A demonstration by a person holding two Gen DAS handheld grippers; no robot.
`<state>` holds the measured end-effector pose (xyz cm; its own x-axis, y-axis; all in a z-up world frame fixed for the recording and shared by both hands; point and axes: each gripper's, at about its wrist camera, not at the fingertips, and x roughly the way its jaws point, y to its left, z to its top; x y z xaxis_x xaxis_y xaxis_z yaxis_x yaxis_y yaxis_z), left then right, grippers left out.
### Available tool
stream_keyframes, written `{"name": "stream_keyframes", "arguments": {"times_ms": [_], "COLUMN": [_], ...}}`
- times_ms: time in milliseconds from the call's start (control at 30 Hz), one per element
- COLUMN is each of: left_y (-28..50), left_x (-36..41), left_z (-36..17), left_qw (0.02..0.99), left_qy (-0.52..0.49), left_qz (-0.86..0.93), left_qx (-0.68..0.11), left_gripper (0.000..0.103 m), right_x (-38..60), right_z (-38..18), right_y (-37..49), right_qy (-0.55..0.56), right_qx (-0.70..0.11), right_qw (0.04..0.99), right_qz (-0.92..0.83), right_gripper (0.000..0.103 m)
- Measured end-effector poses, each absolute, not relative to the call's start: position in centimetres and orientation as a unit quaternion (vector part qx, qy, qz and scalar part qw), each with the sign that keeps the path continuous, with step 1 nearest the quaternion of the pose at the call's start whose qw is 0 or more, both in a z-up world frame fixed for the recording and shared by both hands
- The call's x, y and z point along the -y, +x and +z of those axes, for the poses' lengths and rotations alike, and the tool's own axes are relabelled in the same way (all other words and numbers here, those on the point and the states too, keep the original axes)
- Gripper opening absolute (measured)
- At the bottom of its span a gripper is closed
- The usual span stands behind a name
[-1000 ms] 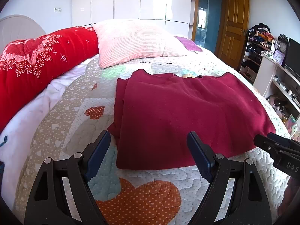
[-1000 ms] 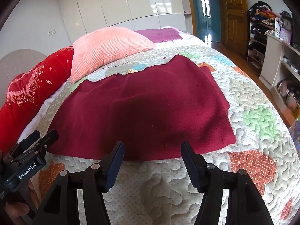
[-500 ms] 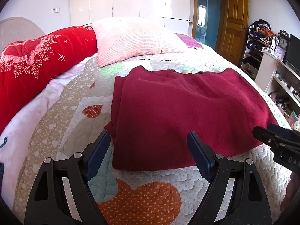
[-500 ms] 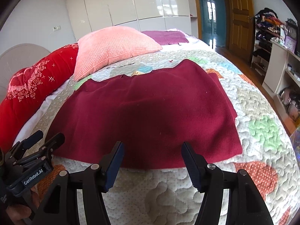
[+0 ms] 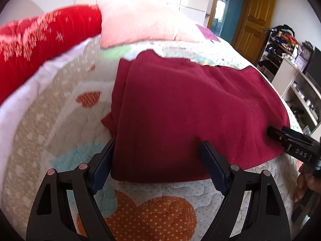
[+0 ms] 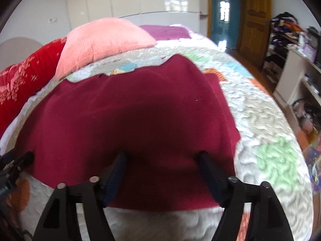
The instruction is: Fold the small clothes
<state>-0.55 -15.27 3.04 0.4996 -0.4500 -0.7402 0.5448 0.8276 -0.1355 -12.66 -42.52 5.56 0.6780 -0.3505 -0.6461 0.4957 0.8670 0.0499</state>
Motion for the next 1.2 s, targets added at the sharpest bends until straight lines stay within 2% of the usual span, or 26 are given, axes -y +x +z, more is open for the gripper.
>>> {"name": "stream_keyframes", "arguments": {"times_ms": [300, 500, 533, 567, 600, 800, 1200], "left_y": [0.6, 2.2, 2.4, 2.6, 2.7, 3.3, 3.5], "left_x": [13.9, 12.2, 12.1, 12.0, 12.0, 10.9, 10.6], "left_z": [4.1, 3.6, 3.3, 3.1, 3.0, 2.9, 2.7], "left_qw": [0.872, 0.862, 0.858, 0.854, 0.851, 0.844, 0.845], "left_qy": [0.028, -0.022, -0.029, -0.033, -0.039, -0.072, -0.075], "left_qz": [-0.272, -0.263, -0.261, -0.260, -0.259, -0.255, -0.249], "left_qx": [-0.406, -0.432, -0.442, -0.449, -0.454, -0.466, -0.468], "left_gripper": [0.084, 0.084, 0.084, 0.084, 0.084, 0.084, 0.084], "right_x": [42.5, 39.5, 38.7, 38.0, 37.4, 35.3, 36.9], "right_z": [8.4, 9.6, 9.6, 9.6, 9.6, 8.7, 6.9], "right_y": [-14.2, -10.5, -9.5, -8.5, -7.5, -1.4, 1.6], "right_qy": [0.134, 0.098, 0.084, 0.069, 0.058, 0.044, 0.071], "right_qx": [-0.294, -0.301, -0.306, -0.310, -0.313, -0.337, -0.337], "right_qw": [0.925, 0.937, 0.938, 0.938, 0.938, 0.933, 0.933], "right_qz": [-0.201, -0.148, -0.142, -0.139, -0.136, -0.114, -0.104], "right_gripper": [0.075, 0.074, 0.070, 0.058, 0.051, 0.045, 0.050]}}
